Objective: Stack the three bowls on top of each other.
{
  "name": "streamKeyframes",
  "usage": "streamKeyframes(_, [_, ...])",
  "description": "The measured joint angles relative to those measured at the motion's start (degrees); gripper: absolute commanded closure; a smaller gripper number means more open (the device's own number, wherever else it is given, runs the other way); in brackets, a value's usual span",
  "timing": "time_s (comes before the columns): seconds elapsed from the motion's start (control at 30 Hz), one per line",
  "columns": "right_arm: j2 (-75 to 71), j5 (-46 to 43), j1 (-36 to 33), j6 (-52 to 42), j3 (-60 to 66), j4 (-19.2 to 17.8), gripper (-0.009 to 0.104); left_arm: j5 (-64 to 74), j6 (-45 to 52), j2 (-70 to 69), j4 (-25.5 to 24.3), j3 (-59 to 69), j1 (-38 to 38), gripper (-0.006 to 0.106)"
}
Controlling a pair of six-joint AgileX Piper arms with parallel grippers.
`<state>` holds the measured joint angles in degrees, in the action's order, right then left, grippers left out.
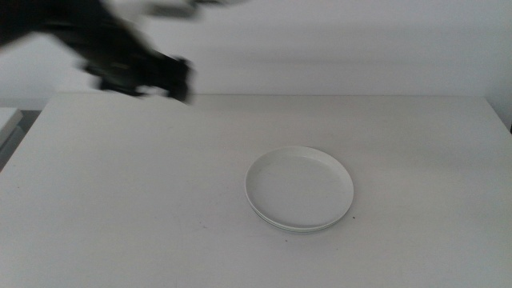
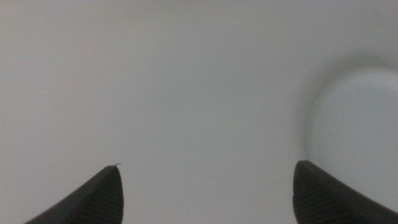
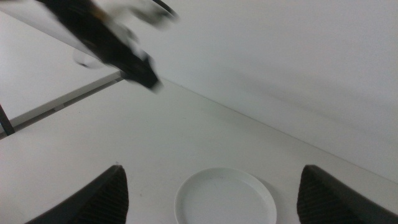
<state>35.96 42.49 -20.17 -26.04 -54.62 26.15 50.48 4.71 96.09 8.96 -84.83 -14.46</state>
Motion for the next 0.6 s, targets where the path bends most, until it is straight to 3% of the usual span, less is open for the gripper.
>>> streamKeyframes(0.13, [0.0, 0.0, 0.0, 0.0, 0.0, 0.0, 0.002, -9.4, -2.6, -17.5, -4.7, 14.4, 5.4, 0.007])
streamKeyframes(0.3, [0.0, 0.0, 0.0, 0.0, 0.0, 0.0, 0.002, -20.1, -4.7, -33.0, -5.9, 28.0, 10.0, 0.007])
streamKeyframes(0.6, [0.0, 0.0, 0.0, 0.0, 0.0, 0.0, 0.002, -24.2, -5.5, -36.8, -6.6, 31.5, 12.0, 0.007])
